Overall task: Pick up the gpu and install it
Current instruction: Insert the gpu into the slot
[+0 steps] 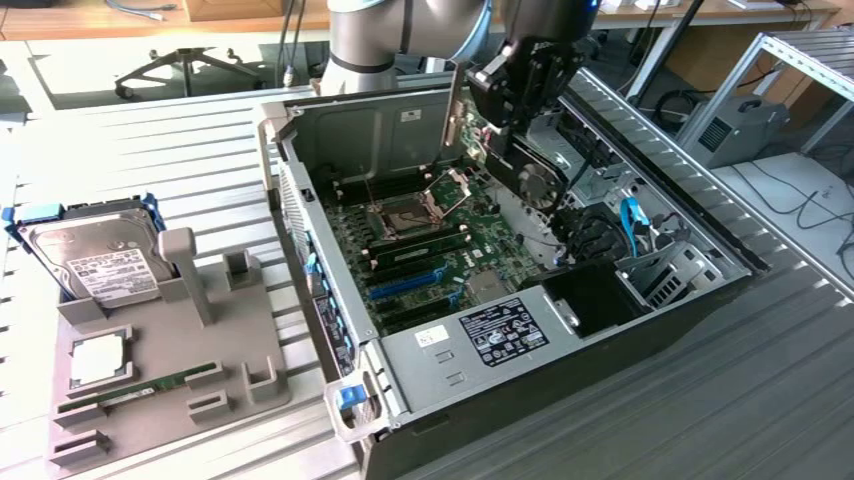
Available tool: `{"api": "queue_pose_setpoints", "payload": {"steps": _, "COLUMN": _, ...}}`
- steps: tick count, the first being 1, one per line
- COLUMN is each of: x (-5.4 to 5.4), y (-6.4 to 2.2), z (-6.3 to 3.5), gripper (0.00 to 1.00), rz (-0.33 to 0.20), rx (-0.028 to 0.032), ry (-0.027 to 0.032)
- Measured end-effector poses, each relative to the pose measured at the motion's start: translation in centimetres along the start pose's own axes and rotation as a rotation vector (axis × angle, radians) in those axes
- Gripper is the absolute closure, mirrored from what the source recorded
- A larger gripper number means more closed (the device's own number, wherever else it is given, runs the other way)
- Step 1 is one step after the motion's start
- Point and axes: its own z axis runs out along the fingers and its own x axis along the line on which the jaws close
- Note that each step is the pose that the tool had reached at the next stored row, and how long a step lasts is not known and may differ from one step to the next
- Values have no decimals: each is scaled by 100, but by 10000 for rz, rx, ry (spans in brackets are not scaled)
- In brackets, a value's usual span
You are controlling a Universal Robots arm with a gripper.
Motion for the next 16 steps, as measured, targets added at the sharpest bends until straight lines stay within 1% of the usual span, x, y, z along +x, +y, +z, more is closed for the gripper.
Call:
{"api": "queue_pose_setpoints", "payload": {"steps": 10, "x": 0, "y": 0, "z": 1, "gripper": 74, "rz": -1876, "rx": -29, "ry": -74}}
{"api": "queue_pose_setpoints", "payload": {"steps": 16, "x": 0, "y": 0, "z": 1, "gripper": 74, "rz": -2680, "rx": -41, "ry": -106}}
